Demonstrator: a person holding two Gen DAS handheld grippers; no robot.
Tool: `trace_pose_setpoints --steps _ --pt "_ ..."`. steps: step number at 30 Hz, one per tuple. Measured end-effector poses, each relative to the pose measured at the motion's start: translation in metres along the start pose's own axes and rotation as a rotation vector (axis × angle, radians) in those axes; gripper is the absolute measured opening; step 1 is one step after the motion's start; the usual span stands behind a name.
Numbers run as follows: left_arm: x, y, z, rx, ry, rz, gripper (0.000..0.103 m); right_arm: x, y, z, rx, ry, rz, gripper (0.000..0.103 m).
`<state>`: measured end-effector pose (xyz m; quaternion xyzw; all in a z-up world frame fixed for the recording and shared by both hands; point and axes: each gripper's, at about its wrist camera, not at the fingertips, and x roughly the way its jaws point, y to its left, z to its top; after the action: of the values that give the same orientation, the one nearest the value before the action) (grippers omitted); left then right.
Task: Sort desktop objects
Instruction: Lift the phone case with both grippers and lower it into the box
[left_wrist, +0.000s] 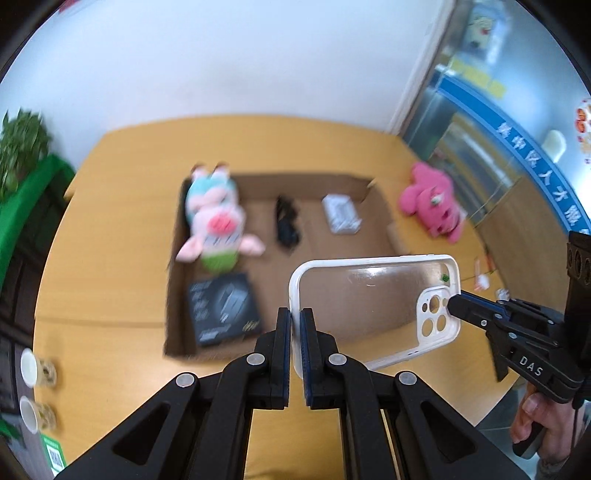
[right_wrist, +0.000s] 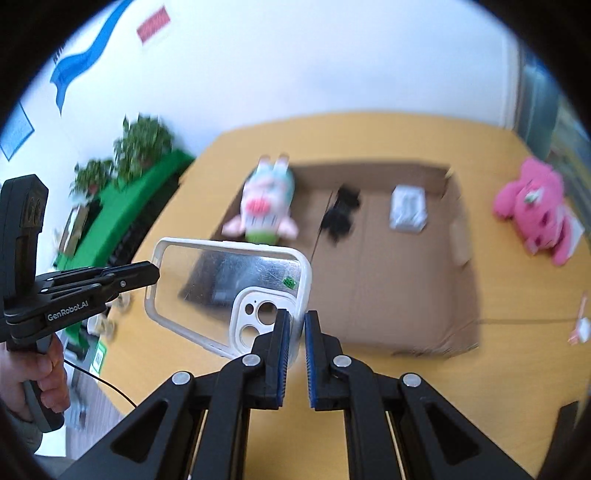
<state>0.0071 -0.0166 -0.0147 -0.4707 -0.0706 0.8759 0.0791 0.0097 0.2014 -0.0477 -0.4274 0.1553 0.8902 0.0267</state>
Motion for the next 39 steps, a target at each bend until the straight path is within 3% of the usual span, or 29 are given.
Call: trace_pose_setpoints --steps 7,15,29,39 --pt "-0.009 -0.041 0.032 0.058 -0.049 -0.031 0.004 -0.038 -0.033 0.022 0.032 -0.091 -0.034 0.007" --pt "0.02 -0.046 0.052 0.049 -0.017 -0.027 0.004 -0.026 -0.058 0.037 0.056 -0.076 -0.031 0.007" --pt "0.133 -0.014 0.042 0.005 0.19 -0.02 0.004 0.093 -0.088 0.036 0.08 0.143 -0.028 0.007" --pt "0.226 0.023 0.018 -0.042 0.379 -0.023 0.004 0.193 -0.106 -0.004 0.141 0.343 -0.007 0.007"
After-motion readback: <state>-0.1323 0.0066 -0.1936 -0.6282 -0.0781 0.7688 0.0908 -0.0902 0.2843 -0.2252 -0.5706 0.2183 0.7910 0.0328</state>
